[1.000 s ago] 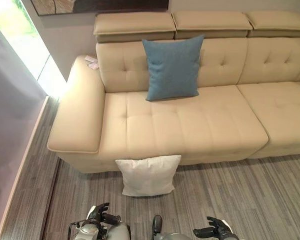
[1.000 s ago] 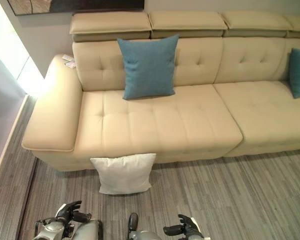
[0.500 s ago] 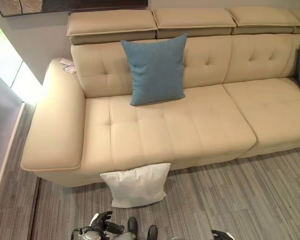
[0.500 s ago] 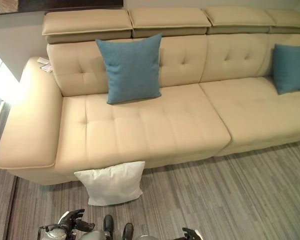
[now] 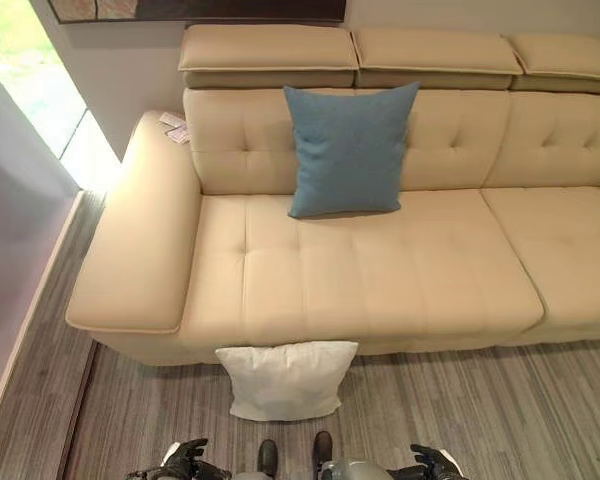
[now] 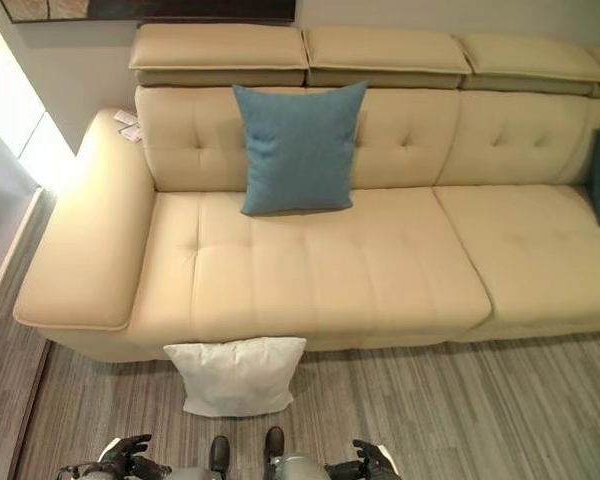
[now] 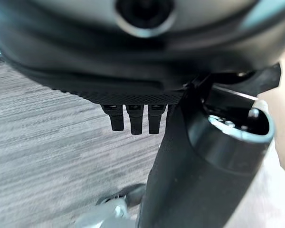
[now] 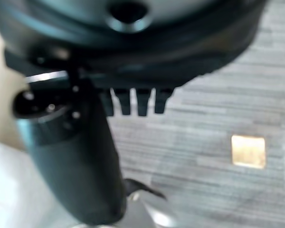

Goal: Pick up all the scattered cushions and arrange them neatly on the sofa.

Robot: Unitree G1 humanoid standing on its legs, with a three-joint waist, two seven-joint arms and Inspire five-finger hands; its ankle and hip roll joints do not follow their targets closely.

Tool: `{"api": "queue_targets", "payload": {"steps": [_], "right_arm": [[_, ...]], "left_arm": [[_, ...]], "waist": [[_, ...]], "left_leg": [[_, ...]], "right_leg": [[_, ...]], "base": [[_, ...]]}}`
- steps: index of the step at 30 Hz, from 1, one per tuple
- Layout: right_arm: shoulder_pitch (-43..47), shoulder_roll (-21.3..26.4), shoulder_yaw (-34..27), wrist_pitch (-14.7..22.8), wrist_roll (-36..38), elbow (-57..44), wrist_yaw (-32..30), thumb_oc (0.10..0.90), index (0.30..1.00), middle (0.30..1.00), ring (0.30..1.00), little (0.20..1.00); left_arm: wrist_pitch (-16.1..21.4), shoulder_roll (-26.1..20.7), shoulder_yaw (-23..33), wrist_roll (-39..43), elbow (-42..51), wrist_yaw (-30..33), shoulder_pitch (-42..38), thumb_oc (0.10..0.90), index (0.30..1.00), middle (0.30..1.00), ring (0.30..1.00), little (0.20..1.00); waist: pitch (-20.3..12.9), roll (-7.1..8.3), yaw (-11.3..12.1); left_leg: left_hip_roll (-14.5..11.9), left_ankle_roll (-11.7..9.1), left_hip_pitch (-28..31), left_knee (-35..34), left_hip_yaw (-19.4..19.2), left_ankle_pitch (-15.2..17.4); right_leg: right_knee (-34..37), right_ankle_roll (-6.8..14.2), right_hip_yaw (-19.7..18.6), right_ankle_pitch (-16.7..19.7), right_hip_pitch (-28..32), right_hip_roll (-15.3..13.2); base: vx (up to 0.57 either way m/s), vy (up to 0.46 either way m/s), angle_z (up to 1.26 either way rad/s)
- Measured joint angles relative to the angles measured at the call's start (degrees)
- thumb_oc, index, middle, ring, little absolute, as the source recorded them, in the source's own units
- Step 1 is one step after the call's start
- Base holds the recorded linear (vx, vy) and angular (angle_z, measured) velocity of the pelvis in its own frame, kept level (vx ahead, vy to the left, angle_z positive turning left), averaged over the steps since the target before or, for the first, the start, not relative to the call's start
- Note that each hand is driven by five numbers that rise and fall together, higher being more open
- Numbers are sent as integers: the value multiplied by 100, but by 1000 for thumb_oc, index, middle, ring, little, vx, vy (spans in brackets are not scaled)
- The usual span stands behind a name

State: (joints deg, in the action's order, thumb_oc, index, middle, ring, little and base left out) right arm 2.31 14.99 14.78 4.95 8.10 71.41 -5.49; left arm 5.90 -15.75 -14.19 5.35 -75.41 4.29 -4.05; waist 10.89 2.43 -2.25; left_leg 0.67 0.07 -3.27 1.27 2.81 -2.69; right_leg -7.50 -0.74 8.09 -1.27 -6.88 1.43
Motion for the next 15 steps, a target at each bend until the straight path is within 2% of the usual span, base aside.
{"api": "queue_targets", "payload": {"steps": [2, 3, 4, 5, 6, 9, 10, 13, 15], "right_arm": [[1, 10, -68, -8, 10, 16, -3, 800, 900, 900, 900, 900], [35, 27, -77, -12, 18, 26, -5, 800, 900, 900, 900, 900], [61, 40, -77, -5, 23, 22, -9, 800, 900, 900, 900, 900], [98, 45, -71, -3, 24, 16, -12, 800, 900, 900, 900, 900], [86, 36, -63, 9, 25, 13, -15, 800, 900, 900, 900, 900], [88, 31, -51, 13, 24, 0, -22, 800, 900, 900, 900, 900], [85, 32, -51, 11, 25, 12, -32, 800, 900, 900, 900, 900], [-12, 36, -73, -20, 25, 35, -51, 800, 900, 900, 900, 900], [-95, 57, -114, -43, 25, 36, -52, 800, 900, 900, 900, 900]], "left_arm": [[1, -9, -82, -48, -4, 7, -119, 800, 900, 900, 900, 900], [11, -30, -77, -94, 27, 3, -201, 800, 900, 900, 900, 900], [5, -37, -71, -93, 12, 12, -257, 800, 900, 900, 900, 900], [4, -56, -63, -92, -7, 10, -275, 800, 900, 900, 900, 900], [5, -83, -10, -90, -42, 20, -293, 800, 900, 900, 900, 900], [5, -175, -12, -89, -46, 39, -293, 800, 900, 900, 900, 900], [1, -187, -26, -87, -59, 46, -294, 800, 900, 900, 900, 900], [-1, -214, -31, -73, -62, 61, -303, 800, 900, 900, 900, 900], [2, -201, -32, -33, -51, 55, -286, 800, 900, 900, 900, 900]], "waist": [[10, 10, -1], [36, 58, -9], [78, 66, -11], [133, 71, -13], [162, 120, -5], [173, 137, -1], [174, 135, -19], [149, 76, -6], [146, 52, 3]], "left_leg": [[15, -123, -235, 292, 34, -22], [29, -263, -352, 534, -128, 13], [-1, -299, -409, 692, -327, 57], [-26, -273, -458, 856, -472, 129], [-167, -200, -498, 1123, -728, 180], [-517, -200, -506, 902, -817, 201], [-637, -274, -507, 764, -716, 152], [-937, -615, -479, 167, -359, -74], [-929, -638, -461, 111, -210, -109]], "right_leg": [[92, -42, 128, -25, 27, 1], [221, -250, 220, -11, 51, -65], [293, -369, 242, 14, 117, -71], [380, -425, 263, 50, 219, -70], [536, -511, 295, 104, 324, -69], [819, -498, 274, 108, 423, -63], [863, -410, 254, 166, 422, -68], [971, -334, 201, 217, 431, -13], [958, -277, 86, 258, 432, 21]], "base": [[-14, 12, 49], [1, 56, 34], [6, 45, 24], [48, 78, 9], [79, 85, 5], [111, 121, 1], [134, 155, 5], [133, 194, 11], [172, 279, -9]]}}
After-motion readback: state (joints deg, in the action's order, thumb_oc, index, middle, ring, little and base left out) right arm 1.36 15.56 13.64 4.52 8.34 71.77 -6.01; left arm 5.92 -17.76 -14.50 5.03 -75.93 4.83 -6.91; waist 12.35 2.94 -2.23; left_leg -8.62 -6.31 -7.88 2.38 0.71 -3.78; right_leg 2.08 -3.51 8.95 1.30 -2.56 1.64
